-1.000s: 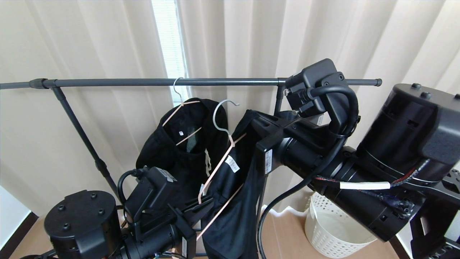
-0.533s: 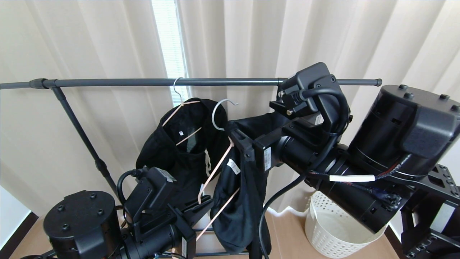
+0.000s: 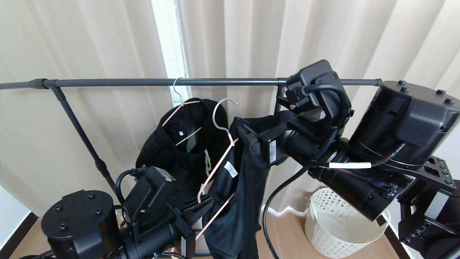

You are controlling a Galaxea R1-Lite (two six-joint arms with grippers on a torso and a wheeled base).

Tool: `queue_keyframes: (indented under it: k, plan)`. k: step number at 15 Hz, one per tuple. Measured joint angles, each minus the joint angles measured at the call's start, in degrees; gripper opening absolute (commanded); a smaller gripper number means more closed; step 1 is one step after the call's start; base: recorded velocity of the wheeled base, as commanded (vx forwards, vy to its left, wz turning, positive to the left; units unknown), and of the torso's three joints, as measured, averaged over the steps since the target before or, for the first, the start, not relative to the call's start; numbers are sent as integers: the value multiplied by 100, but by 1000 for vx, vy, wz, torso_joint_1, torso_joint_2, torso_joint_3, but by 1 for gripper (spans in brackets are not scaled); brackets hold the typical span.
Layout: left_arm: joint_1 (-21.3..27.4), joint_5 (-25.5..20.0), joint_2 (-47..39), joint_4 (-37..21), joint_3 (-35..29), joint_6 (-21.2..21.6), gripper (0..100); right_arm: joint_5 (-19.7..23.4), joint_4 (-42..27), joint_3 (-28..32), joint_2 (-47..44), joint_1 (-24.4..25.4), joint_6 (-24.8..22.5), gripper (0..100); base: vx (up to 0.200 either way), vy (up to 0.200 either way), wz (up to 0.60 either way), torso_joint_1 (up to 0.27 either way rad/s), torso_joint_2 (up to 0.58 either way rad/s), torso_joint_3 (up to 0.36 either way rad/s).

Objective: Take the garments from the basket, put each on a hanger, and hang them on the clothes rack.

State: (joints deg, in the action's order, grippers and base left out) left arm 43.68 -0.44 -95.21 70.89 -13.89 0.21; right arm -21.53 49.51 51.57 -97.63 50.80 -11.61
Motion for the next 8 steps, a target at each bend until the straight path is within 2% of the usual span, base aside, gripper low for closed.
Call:
queue_keyframes:
  k: [8]
  plan:
    - [-324,-10,45,235,-28,-30,0,0,-5,-85,-46,-11,-27,100,0,0,0,0,0,0]
